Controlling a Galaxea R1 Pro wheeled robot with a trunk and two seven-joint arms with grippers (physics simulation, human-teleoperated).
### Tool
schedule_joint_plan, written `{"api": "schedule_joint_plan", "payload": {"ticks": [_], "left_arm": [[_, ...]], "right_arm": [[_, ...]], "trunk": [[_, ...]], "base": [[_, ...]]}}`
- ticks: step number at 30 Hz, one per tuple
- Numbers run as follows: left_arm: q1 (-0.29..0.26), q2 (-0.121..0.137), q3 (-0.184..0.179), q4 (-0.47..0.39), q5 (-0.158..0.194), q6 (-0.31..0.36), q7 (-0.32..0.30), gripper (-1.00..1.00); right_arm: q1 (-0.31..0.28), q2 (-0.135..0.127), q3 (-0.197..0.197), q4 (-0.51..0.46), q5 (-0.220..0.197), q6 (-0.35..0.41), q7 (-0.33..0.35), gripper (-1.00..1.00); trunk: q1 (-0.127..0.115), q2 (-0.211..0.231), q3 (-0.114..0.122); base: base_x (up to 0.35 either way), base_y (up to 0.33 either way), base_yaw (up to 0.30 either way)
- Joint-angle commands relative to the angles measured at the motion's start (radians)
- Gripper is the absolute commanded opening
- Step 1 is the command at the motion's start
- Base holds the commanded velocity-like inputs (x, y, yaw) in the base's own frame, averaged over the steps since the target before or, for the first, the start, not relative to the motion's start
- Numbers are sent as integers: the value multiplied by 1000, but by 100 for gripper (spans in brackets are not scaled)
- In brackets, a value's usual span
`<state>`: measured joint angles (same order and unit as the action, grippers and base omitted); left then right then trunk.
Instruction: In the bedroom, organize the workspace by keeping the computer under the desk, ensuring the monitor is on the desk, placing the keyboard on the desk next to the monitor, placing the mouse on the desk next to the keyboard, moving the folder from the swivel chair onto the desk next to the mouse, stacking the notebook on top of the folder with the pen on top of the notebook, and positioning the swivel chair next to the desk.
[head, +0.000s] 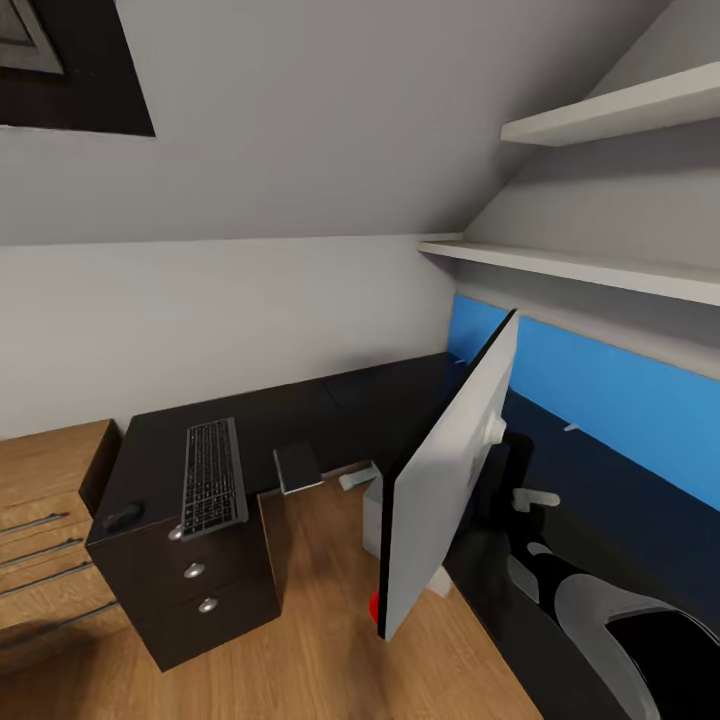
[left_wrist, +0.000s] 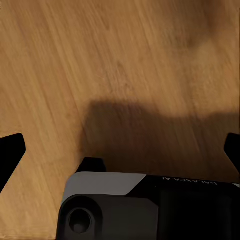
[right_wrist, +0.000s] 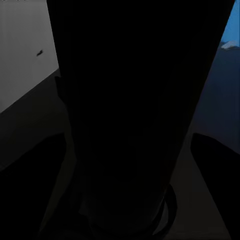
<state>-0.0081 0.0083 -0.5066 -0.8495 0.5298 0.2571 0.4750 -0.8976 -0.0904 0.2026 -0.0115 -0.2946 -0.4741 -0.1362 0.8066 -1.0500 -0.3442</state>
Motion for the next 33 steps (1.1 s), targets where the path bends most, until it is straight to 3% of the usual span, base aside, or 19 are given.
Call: {"api": "schedule_joint_plan", "payload": {"ticks": [1,10,33], "left_arm": [[-1,1,-4,-2,6,4,8,100],[-1,1,-4,-2,6,2,7,100],[-1,1,-4,-2,6,2,7,100]], "right_arm": [[0,0,8,1,4,2,-2,-100],[0,0,8,1,4,2,-2,-100],[0,0,8,0,5,2,-3,-100]], "trunk": [[0,-1,-1],[0,-1,-1],[0,-1,-1]], "base": [[-121,-117,275],[-101,-33,275],[-313,-115,275]]}}
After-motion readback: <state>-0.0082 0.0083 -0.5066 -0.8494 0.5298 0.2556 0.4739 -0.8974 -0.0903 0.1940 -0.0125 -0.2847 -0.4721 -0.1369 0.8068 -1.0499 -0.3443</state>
